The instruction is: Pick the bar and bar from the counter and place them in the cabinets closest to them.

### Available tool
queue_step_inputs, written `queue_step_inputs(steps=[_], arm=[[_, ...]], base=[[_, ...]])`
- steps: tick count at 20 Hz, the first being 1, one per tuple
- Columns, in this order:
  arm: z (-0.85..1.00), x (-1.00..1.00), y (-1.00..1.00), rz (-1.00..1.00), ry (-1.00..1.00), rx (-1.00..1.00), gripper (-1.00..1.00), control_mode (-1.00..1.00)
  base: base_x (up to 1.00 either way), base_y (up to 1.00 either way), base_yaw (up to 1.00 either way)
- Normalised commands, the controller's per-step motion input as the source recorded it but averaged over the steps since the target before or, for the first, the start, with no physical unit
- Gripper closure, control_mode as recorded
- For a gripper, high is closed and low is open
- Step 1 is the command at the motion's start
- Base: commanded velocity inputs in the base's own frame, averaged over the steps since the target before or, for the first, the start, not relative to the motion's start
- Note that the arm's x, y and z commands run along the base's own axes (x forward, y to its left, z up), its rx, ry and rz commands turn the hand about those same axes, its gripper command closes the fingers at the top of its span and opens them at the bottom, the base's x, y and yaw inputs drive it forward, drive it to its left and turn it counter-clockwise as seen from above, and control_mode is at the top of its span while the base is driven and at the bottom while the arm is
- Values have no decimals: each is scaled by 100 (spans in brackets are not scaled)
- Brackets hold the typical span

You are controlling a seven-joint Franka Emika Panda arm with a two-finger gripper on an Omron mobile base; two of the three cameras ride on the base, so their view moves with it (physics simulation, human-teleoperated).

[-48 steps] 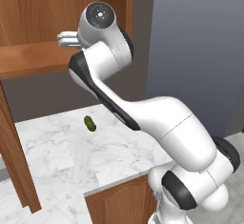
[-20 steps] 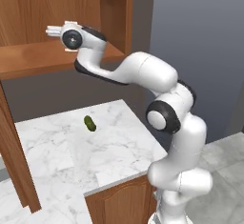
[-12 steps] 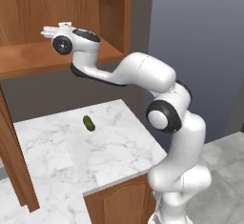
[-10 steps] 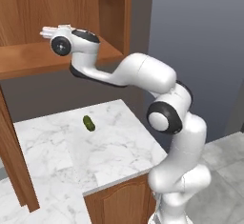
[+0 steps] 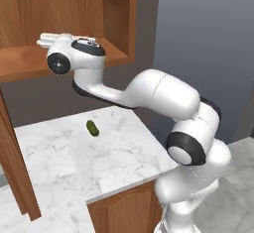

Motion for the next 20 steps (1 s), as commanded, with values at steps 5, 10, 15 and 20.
queue_step_inputs(steps=[5,10,15,20], arm=[[9,-100,-33,1,-1,-2,-100,-100],[7,-100,-41,0,0,-3,-100,-100],[0,-100,-45,0,-4,-1,-100,-100],[-6,-100,-43,0,-19,1,-100,-100]], base=[[0,0,0],[0,0,0],[0,0,0],[0,0,0]])
